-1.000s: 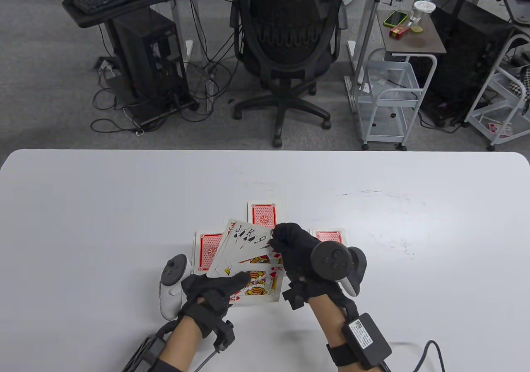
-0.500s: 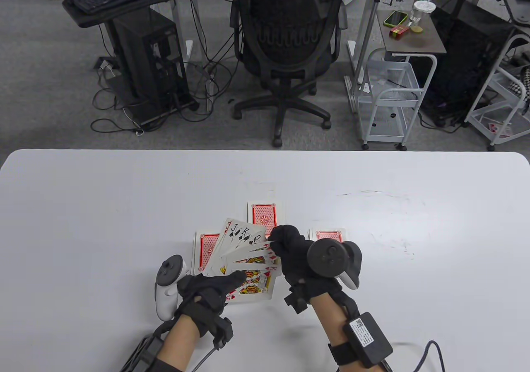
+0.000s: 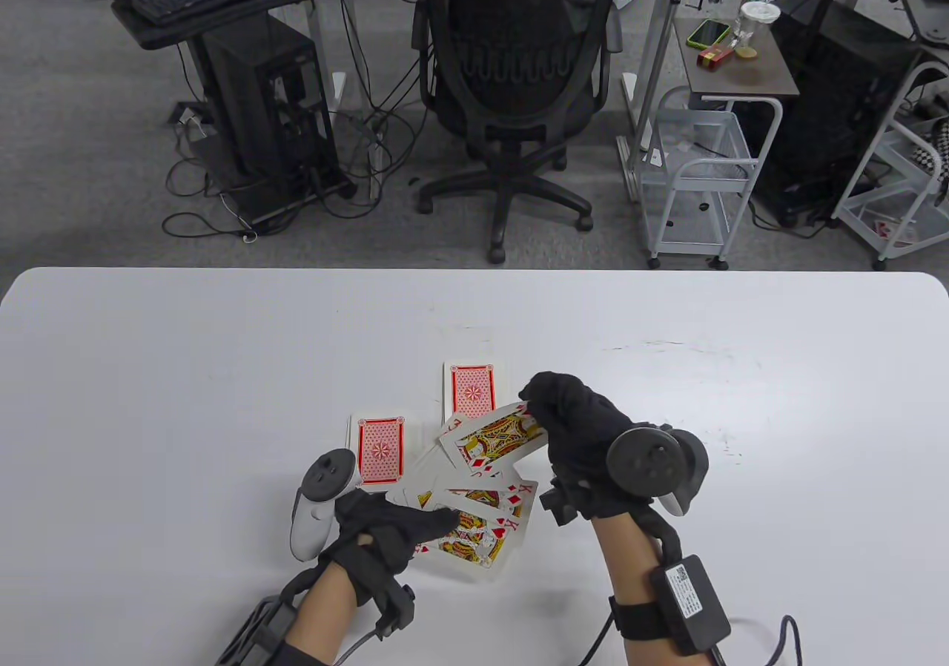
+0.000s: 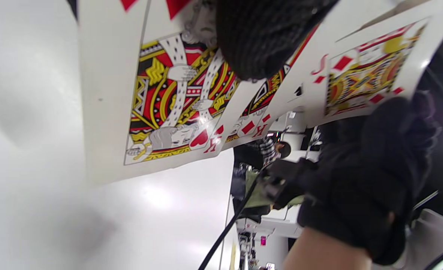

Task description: Four-player card dealing with fan arrangement

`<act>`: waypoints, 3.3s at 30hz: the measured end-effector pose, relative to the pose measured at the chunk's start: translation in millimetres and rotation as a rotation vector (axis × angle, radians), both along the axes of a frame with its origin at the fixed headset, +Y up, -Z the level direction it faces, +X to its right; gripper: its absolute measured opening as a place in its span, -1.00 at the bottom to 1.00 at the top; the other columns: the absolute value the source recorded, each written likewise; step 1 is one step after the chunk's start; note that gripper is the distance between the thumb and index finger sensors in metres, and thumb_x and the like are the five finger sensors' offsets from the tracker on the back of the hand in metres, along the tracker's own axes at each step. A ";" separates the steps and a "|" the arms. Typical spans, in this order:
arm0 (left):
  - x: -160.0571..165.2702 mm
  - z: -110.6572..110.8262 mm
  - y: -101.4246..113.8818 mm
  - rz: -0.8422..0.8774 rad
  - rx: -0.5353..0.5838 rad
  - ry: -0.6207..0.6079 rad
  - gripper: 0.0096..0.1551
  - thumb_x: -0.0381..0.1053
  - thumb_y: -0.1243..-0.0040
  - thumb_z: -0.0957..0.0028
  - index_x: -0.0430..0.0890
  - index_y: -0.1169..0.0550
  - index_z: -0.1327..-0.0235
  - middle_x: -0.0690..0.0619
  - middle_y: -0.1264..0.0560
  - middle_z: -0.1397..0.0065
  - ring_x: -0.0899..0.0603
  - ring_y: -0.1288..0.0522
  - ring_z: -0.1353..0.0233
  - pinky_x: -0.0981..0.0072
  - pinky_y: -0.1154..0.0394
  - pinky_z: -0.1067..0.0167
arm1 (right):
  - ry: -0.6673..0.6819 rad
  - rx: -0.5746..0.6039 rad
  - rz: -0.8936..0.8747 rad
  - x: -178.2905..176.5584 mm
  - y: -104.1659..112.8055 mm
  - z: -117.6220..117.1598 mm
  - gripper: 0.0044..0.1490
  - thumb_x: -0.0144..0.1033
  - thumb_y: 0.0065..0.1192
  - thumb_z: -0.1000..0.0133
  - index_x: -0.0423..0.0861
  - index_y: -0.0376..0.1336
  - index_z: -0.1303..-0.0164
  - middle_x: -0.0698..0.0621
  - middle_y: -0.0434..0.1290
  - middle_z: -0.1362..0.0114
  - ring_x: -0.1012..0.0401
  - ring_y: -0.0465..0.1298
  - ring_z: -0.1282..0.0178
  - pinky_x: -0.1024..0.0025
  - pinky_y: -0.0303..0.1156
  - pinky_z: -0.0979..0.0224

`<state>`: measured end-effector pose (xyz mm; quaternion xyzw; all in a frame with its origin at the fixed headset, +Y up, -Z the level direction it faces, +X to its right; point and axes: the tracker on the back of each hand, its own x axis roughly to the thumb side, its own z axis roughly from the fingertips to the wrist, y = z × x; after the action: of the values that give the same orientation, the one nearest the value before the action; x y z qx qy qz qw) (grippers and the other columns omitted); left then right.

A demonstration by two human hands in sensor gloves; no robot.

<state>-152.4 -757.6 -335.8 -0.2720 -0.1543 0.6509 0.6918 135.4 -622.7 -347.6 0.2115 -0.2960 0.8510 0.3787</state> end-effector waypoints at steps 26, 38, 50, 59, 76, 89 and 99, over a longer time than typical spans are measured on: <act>-0.6 -1.5 -3.5 -0.009 -0.021 -0.032 -0.40 -0.13 -0.37 -0.06 0.24 -0.46 -0.37 0.12 -0.57 -0.40 -0.22 -0.66 -0.31 -0.02 -0.63 -0.17 | 0.214 -0.170 0.160 -48.1 -14.8 -1.9 -0.50 -0.31 0.44 0.00 -0.04 0.40 -0.16 -0.20 0.21 -0.57 -0.27 0.34 -0.55 -0.46 0.18 -0.36; -7.4 -1.1 0.2 0.091 -0.020 0.068 -0.40 -0.12 -0.36 -0.08 0.26 -0.44 -0.38 0.15 -0.56 -0.42 -0.21 -0.64 -0.34 -0.02 -0.60 -0.22 | 0.115 -0.350 0.139 -38.1 -25.5 -7.6 -0.18 0.09 0.42 -0.09 -0.08 0.21 -0.45 -0.06 0.38 -0.37 0.00 0.60 -0.17 -0.29 0.35 -0.29; -9.8 0.3 -1.5 0.059 -0.031 0.126 -0.42 -0.11 -0.37 -0.08 0.26 -0.46 -0.35 0.16 -0.57 -0.40 -0.19 -0.65 -0.33 -0.02 -0.60 -0.23 | 0.029 -0.197 0.193 -56.1 -21.4 1.8 -0.46 -0.18 0.50 -0.01 -0.08 0.38 -0.16 0.01 0.52 -0.15 0.07 0.67 0.03 -0.26 0.40 -0.23; -9.7 -0.2 0.4 0.070 -0.035 0.118 -0.42 -0.11 -0.38 -0.08 0.26 -0.46 -0.35 0.17 -0.58 -0.39 -0.18 -0.67 -0.32 0.00 -0.61 -0.22 | 0.031 -0.183 0.165 -50.4 -17.7 0.0 -0.47 -0.30 0.34 -0.11 -0.15 0.29 -0.26 -0.05 0.55 -0.14 0.06 0.73 -0.02 -0.24 0.42 -0.23; -19.2 -2.2 1.0 0.091 -0.026 0.149 -0.42 -0.12 -0.38 -0.07 0.23 -0.47 -0.35 0.17 -0.58 -0.38 -0.18 -0.67 -0.31 -0.01 -0.61 -0.22 | -0.019 -0.165 -0.088 -5.1 -8.4 -7.0 -0.48 -0.30 0.27 -0.08 -0.07 0.26 -0.26 0.00 0.51 -0.19 0.07 0.72 -0.02 -0.19 0.44 -0.22; -33.7 -5.2 -2.2 0.259 -0.079 0.203 -0.42 -0.11 -0.37 -0.08 0.24 -0.46 -0.36 0.17 -0.58 -0.39 -0.17 -0.66 -0.33 0.00 -0.61 -0.23 | 0.187 -0.158 -0.337 28.9 -16.4 -19.5 -0.44 -0.47 0.34 -0.06 -0.04 0.24 -0.29 0.00 0.48 -0.27 0.05 0.70 -0.09 -0.20 0.42 -0.25; -32.7 -5.4 -3.4 0.279 -0.075 0.189 -0.42 -0.11 -0.37 -0.08 0.24 -0.46 -0.36 0.17 -0.58 -0.39 -0.17 -0.66 -0.33 0.00 -0.60 -0.24 | 0.062 -0.080 -0.176 17.6 -16.7 -15.1 -0.46 -0.47 0.39 -0.03 0.06 0.29 -0.22 0.07 0.51 -0.26 0.06 0.71 -0.12 -0.21 0.42 -0.26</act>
<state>-185.1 -761.0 -341.2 -0.2110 -0.1003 0.7685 0.5957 153.0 -639.4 -362.7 0.1959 -0.2674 0.8186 0.4690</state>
